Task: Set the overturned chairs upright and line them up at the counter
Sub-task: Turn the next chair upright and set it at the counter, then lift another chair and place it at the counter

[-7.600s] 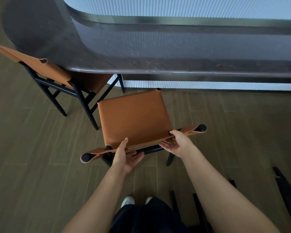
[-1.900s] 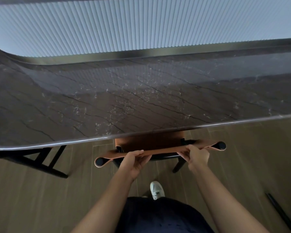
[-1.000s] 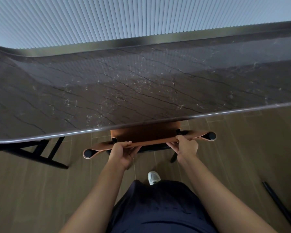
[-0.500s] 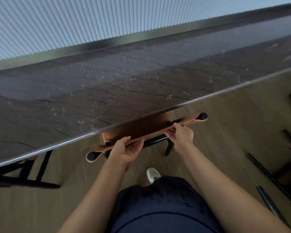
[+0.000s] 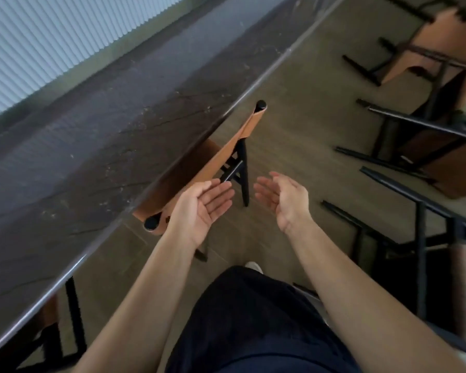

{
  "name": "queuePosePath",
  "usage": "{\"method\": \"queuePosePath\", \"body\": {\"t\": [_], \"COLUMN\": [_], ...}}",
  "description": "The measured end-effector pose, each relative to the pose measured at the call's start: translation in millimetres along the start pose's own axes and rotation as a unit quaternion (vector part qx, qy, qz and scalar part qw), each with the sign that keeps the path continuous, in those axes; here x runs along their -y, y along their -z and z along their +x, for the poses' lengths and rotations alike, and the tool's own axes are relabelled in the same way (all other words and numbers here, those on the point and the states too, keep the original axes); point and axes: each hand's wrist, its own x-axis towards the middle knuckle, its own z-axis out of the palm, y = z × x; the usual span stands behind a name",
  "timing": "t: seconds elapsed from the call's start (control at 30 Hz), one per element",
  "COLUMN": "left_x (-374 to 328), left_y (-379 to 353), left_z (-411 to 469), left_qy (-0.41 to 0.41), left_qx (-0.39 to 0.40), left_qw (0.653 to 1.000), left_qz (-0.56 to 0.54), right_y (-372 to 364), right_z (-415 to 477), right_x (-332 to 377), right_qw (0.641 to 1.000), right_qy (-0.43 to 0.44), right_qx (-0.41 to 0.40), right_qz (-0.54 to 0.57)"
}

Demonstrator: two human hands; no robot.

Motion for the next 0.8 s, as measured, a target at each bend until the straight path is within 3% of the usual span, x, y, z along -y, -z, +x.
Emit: {"method": "queuePosePath", "body": {"t": [0.37,0.8], "left_x": [95,258], "left_y": [-50,-127], "left_z": [-42,-150], "left_qy": [0.033,0.103], "left_qx": [0.075,0.175], "left_qw": [0.988,0.962], "left_qz": [0.128,0.183], "right_y": [147,372], "right_z": [-78,-218], "right_x": [-15,-43], "right_qw": [0.988,0.951], "right_qy": [0.053,0.1], "right_qx": [-0.101,-0.21], "right_qz": [0.103,0.203]}}
